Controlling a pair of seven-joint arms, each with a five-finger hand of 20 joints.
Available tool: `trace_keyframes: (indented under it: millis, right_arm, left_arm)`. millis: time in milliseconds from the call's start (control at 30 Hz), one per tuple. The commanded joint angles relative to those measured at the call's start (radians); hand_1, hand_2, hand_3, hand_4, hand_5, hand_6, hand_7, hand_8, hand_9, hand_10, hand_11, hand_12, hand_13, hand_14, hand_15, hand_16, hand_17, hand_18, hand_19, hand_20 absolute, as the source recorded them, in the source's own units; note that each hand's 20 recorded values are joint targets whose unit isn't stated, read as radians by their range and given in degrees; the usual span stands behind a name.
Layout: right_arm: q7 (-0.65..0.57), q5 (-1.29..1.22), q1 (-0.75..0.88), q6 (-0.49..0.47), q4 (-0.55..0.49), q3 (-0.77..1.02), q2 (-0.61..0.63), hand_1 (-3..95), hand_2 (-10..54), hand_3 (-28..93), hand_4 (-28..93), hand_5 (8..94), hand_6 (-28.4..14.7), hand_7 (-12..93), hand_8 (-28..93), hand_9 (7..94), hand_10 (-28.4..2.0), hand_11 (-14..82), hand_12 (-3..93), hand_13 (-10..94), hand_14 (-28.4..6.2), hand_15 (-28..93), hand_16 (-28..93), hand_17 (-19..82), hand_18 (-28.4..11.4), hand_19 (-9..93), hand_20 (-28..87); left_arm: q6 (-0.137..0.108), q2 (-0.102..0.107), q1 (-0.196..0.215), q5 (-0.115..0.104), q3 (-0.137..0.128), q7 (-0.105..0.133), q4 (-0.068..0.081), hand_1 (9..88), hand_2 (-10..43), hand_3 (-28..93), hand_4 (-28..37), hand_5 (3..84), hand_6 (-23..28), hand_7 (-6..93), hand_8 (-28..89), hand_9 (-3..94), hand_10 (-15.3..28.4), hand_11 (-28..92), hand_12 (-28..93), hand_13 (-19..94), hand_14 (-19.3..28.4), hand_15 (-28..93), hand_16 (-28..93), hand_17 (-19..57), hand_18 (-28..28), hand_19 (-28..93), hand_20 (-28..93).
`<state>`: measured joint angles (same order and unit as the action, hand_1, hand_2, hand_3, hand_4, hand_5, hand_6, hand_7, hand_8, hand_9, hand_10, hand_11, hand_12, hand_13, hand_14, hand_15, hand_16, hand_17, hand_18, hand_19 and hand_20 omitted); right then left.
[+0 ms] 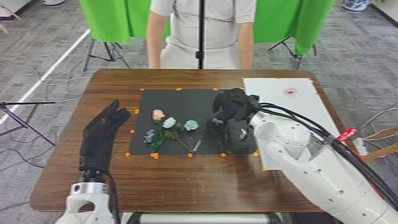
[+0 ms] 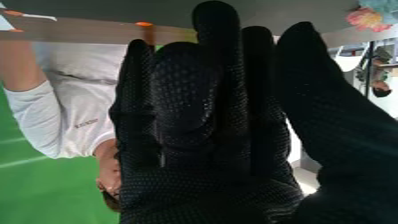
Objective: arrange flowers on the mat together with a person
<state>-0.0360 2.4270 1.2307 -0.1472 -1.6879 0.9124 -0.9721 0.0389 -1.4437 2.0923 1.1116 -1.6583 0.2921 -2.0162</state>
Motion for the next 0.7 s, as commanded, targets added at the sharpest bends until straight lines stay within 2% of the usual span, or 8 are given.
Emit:
trace_keyframes:
  millis: [33,133,300,400,533,567,633,700]
  right_arm:
    - [0.023,0.022,0.016,-0.023,-0.02,0.044,0.006,42.5,-9.5,72,-25,63.1,7.1,20,-15,82.1,-9.9,16.5,20.4,79,-5.4,59,32,32,-14.8,53,43]
    - [0.021,-0.003,0.067,0.011,-0.083,0.122,0.006,41.5,-9.5,72,-25,62.0,7.0,20,-15,81.5,-10.3,16.9,19.4,79,-5.8,59,32,31,-15.0,52,43]
    - [-0.04,-0.277,0.245,0.201,-0.242,0.315,-0.057,32.1,-9.5,74,-23,61.7,5.5,20,-14,79.1,-11.5,18.1,19.3,74,-8.7,55,30,29,-15.7,50,41]
    - [0.025,-0.704,0.397,0.079,-0.322,0.514,-0.156,25.0,-5.9,75,-21,62.6,3.3,18,-13,75.0,-13.4,15.9,18.4,68,-11.1,43,26,27,-16.2,44,39]
    - [0.118,-1.209,0.533,0.013,-0.328,0.587,-0.214,18.1,1.6,72,-19,53.9,-0.1,13,-10,55.1,-15.7,7.5,14.6,44,-14.6,15,23,21,-15.2,23,32]
    - [0.139,-1.299,0.572,-0.003,-0.333,0.598,-0.236,15.3,3.0,72,-19,47.4,-0.3,11,-9,47.1,-15.7,5.6,12.7,35,-14.2,10,21,19,-14.8,16,29]
    - [0.2,-1.32,0.659,0.083,-0.366,0.584,-0.27,11.7,4.5,72,-19,35.9,0.0,9,-9,37.2,-14.9,3.1,10.5,26,-12.6,5,18,15,-13.3,9,26]
    - [0.245,-1.299,0.748,0.112,-0.397,0.587,-0.314,8.8,4.8,73,-19,31.0,0.1,8,-9,33.5,-14.6,1.8,9.3,22,-10.8,2,16,13,-12.1,5,25]
  left_arm:
    - [0.013,-0.005,0.009,-0.001,0.005,-0.001,0.009,25.4,-7.3,67,-18.8,43.7,3.9,6.5,-5,42.4,12.0,13,17,36,14.8,11,3,7.1,9.0,2,18]
    - [0.017,-0.004,0.002,0.001,0.005,0.003,0.012,25.4,-7.4,67,-18.9,43.8,3.9,6.5,-5,42.4,12.0,13,17,36,14.8,11,3,7.1,9.0,2,18]
    - [0.015,-0.005,0.006,0.0,0.004,-0.002,0.01,25.4,-7.3,67,-19.0,43.7,3.8,6.5,-5,42.4,12.0,13,17,36,14.6,11,3,7.1,9.1,2,18]
    - [0.018,-0.005,0.012,0.002,0.006,-0.005,0.009,25.5,-7.2,67,-18.9,43.7,3.8,6.5,-5,42.6,12.2,13,17,36,14.7,11,3,7.1,9.1,2,18]
    - [0.012,-0.01,0.021,-0.001,0.002,0.002,0.004,25.4,-7.2,67,-18.7,43.8,3.9,6.5,-5,42.7,12.1,13,17,36,14.7,11,3,7.2,9.0,2,18]
    - [0.018,-0.006,0.016,-0.001,0.004,0.0,0.008,25.4,-7.2,67,-18.7,43.8,3.9,6.5,-5,42.7,12.1,13,17,36,14.7,11,3,7.3,8.7,2,18]
    - [0.03,-0.007,0.006,0.007,0.007,0.002,0.014,25.5,-7.3,67,-18.6,43.8,3.9,6.5,-5,42.7,12.1,13,17,36,14.8,11,3,7.5,8.5,2,18]
    - [0.029,-0.015,0.004,0.017,0.01,0.007,0.013,25.5,-7.4,67,-18.6,43.9,4.0,6.4,-5,42.7,12.2,13,17,36,14.7,11,3,7.8,8.2,2,18]
